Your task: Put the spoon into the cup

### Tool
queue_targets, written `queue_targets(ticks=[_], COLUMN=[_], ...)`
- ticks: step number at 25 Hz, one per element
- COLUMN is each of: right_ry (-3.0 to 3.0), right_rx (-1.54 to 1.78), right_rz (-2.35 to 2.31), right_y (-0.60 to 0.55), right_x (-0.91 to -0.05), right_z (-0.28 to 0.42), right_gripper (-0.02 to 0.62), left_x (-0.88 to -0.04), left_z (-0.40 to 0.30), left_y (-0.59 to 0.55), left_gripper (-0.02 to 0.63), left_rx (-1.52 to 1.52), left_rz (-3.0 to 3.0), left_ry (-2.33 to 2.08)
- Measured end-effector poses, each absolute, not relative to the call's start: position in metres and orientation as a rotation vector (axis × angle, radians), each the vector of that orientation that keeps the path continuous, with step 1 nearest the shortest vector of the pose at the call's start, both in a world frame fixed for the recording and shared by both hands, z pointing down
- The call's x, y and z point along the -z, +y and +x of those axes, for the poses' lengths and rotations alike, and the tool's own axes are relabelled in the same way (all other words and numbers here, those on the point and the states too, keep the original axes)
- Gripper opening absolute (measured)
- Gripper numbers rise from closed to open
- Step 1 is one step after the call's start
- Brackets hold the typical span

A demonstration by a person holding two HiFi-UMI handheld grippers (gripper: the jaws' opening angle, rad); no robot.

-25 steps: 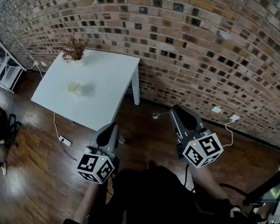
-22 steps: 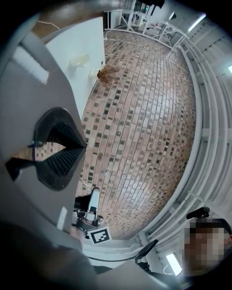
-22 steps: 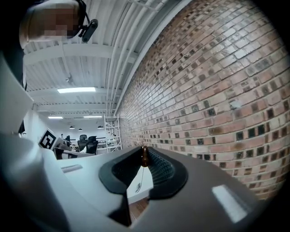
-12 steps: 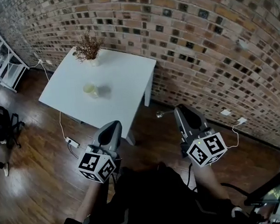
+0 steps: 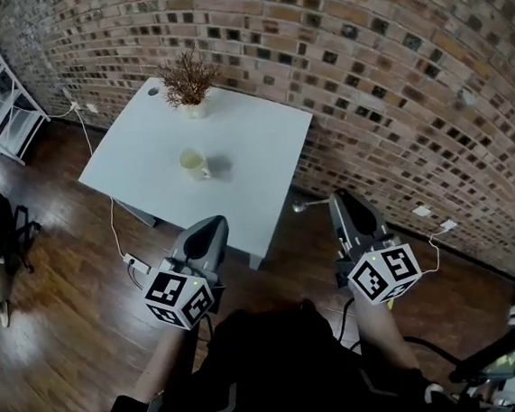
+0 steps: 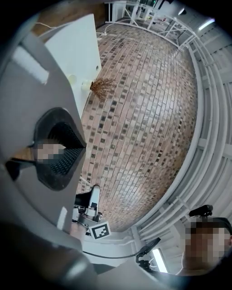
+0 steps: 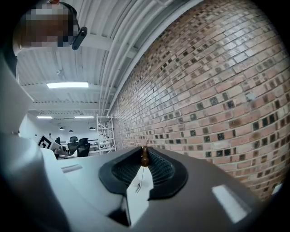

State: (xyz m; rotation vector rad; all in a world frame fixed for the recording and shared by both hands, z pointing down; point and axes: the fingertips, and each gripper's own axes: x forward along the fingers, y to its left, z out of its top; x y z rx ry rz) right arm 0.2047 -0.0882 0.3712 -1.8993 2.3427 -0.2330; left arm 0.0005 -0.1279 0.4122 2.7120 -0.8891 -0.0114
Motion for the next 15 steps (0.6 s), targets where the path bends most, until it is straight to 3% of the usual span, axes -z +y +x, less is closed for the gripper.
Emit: queue_targets(ticks=[15], right_ry=[2.457], right_rx=[0.266], right_rz=[-1.762], right_y=[-0.148], right_x=[-0.383], right_z=[0.14], right_gripper=[0.051], left_x=[-0.421], left_z=[-0.062], left_y=[-0.178], left_gripper=[-0.006], left_rx=[0.013], left_rz=[2.648], left_ry=[-1.049])
